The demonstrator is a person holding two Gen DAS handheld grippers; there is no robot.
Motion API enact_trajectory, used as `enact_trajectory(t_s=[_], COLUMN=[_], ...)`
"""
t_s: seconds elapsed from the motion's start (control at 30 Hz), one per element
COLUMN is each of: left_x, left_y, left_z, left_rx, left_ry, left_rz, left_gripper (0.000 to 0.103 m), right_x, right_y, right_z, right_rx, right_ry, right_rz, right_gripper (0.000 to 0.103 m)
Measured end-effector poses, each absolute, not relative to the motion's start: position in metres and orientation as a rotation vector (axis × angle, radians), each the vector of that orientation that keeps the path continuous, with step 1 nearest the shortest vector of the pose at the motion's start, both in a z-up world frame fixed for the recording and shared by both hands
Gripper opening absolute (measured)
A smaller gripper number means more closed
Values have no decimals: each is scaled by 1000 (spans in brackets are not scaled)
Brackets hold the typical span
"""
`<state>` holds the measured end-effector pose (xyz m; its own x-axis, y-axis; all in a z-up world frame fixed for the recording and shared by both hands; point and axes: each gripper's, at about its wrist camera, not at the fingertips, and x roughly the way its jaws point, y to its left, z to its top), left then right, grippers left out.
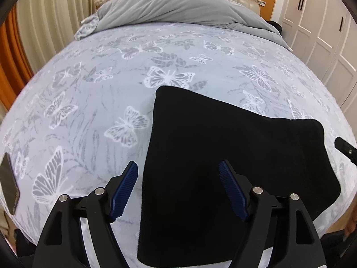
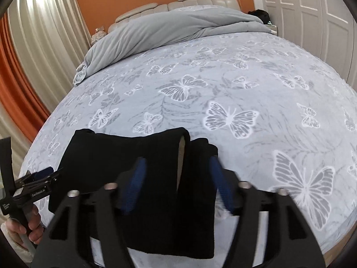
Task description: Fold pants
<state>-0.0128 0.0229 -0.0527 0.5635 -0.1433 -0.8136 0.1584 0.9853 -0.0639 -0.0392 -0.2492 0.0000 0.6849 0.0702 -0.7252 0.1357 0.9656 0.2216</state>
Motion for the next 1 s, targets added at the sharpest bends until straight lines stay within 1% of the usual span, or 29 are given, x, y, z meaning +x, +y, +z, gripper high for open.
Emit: enact_trajectory(t_s=[0.07, 0.23, 0.27, 0.33, 0.37, 0.47, 0.5, 0.6, 0.67, 0.77, 0.9, 0.97, 1.0], left_x=[-15, -18, -16, -13, -10, 1, 2, 3, 3, 2, 2, 0, 0], left_y=[20, 19, 20, 24, 27, 48, 54, 71, 82, 103, 140, 158, 162], left_z=[-52, -56, -59, -64, -68, -77, -76, -61, -47, -21, 8, 15, 15], left_rx=[41, 74, 68, 25, -12, -175, -202, -227, -223, -229, -265, -293, -308], left_ry=[939, 941, 957, 998, 1029, 1112, 1111, 1049, 993, 895, 791, 764, 767], left_rz=[-165, -159, -166, -195, -213, -240, -232, -190, -162, -127, -78, -45, -41], left_gripper=[78, 80, 83, 86, 86, 86, 86, 86, 86, 86, 86, 86, 86], right_x=[-38, -34, -33, -30, -29, -25, -24, -21, -10, 12, 12, 5, 1], right_y=[-243, -228, -224, -218, -216, -210, -208, -204, -193, -148, -83, -75, -81], right_z=[-4, -28, -34, -44, -48, -52, -51, -30, -1, 61, 144, 155, 150], right_rx=[248, 294, 298, 295, 287, 247, 240, 264, 332, 409, 402, 360, 338], right_ry=[835, 911, 935, 974, 981, 977, 978, 936, 896, 817, 682, 651, 652], right_rz=[-20, 74, 95, 109, 103, 106, 102, 144, 241, 452, 707, 683, 638], right_gripper=[64, 64, 64, 68, 68, 29, 23, 22, 20, 20, 19, 19, 19])
